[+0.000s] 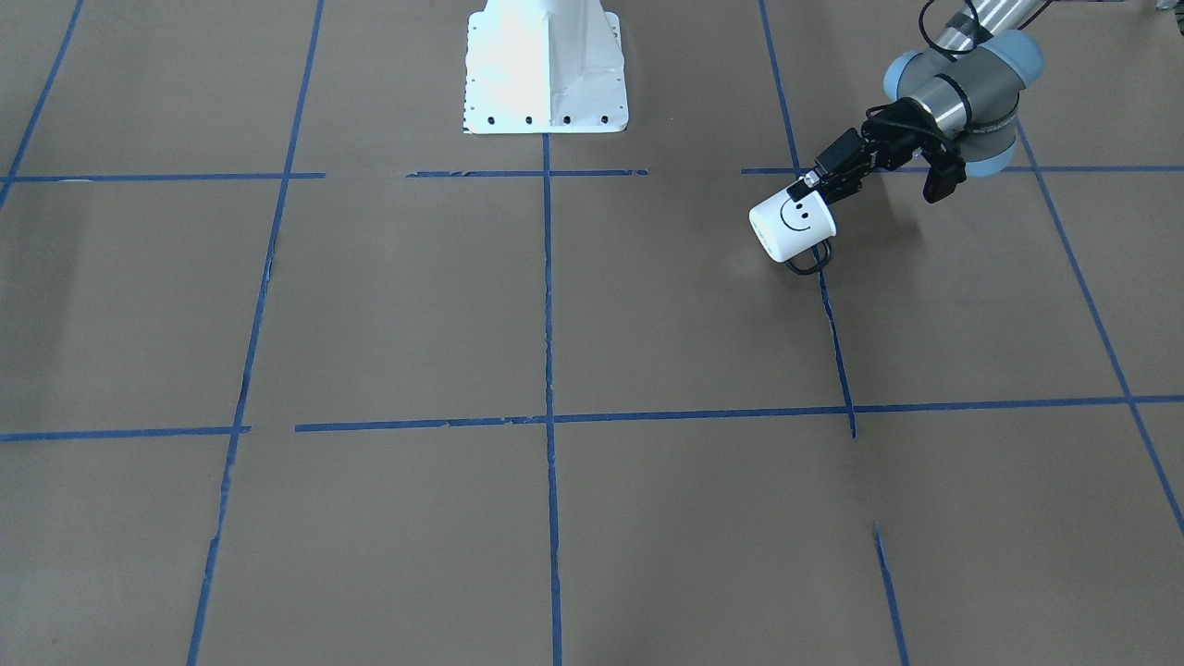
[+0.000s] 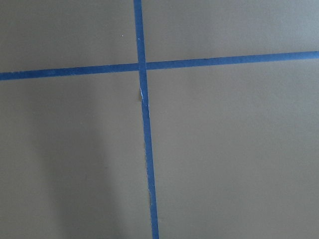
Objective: Flip mug
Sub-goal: 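Close the left gripper on the rim of the white mug, then lift the mug with the left gripper and carry it toward the table center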
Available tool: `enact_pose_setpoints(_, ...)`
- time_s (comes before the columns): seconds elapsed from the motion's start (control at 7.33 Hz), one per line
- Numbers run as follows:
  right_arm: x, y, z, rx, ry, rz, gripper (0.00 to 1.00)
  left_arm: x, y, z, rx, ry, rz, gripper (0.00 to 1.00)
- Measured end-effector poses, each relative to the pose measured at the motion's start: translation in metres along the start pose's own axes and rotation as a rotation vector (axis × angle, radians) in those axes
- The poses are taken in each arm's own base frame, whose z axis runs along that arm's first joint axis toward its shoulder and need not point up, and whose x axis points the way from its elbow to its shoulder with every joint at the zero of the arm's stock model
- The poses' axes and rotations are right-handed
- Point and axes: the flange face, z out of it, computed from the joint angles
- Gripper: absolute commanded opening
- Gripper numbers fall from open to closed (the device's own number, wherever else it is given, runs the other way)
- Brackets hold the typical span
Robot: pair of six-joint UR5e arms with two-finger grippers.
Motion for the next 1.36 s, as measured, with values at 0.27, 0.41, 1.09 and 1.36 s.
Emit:
enact_pose_setpoints(0.27,0.0,0.0,0.0,0.0,0.0,0.0,1.0,0.003,0.004,0.004,-0.043,0.005,-0.002,0.0)
enact_pose_setpoints(0.41,0.0,0.0,0.0,0.0,0.0,0.0,1.0,0.006,0.005,0.005,-0.045,0.011,0.0,0.0)
enact_pose_setpoints(1.09,0.0,0.0,0.0,0.0,0.0,0.0,1.0,0.07,-0.014,0.06,-0.066,-0.359,-0.03,0.0)
enact_pose_setpoints(1.36,0.0,0.0,0.0,0.0,0.0,0.0,1.0,0.124,-0.023,0.157,-0.005,-0.567,-0.079,0.0)
